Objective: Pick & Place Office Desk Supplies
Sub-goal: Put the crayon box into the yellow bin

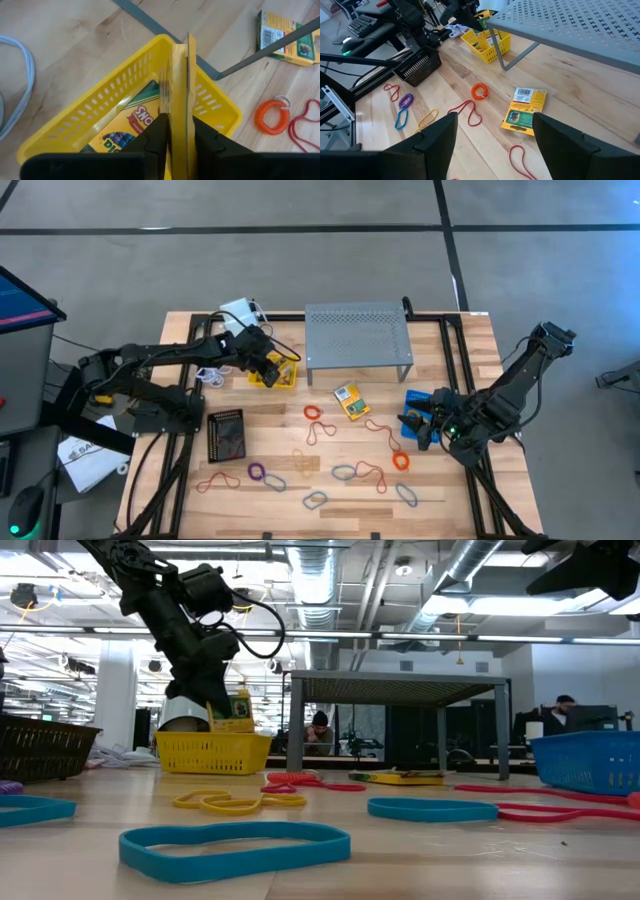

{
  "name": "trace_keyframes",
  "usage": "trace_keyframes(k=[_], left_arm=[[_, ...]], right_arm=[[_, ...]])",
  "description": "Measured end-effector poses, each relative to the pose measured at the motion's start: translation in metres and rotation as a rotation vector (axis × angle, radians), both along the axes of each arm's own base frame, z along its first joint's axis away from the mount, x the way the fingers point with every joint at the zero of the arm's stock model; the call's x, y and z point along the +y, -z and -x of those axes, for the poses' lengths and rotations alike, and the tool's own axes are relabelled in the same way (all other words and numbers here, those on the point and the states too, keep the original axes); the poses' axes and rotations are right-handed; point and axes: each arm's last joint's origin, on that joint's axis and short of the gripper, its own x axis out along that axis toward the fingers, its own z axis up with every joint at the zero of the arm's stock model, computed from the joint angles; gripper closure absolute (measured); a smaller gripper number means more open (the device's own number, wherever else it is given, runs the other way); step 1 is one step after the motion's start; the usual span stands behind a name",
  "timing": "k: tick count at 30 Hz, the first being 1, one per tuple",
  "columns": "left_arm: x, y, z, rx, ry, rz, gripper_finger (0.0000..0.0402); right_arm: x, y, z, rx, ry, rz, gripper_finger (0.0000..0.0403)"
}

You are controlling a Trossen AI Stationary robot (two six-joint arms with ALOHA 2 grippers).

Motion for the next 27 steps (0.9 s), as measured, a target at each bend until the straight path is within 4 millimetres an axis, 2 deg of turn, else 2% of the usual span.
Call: trace_keyframes(k=[17, 27], left_arm=[[-0.002, 0.003, 0.004, 0.053, 0.005, 0.021, 0.0276], [-0.002, 0.006, 0.012, 0.177, -0.009, -0.054, 0.0248]], right_arm=[[0.001, -0.001, -0.001, -0.009, -0.001, -0.009, 0.0148], [0.004, -0.001, 0.002, -0.013, -0.026, -0.015, 0.0148]])
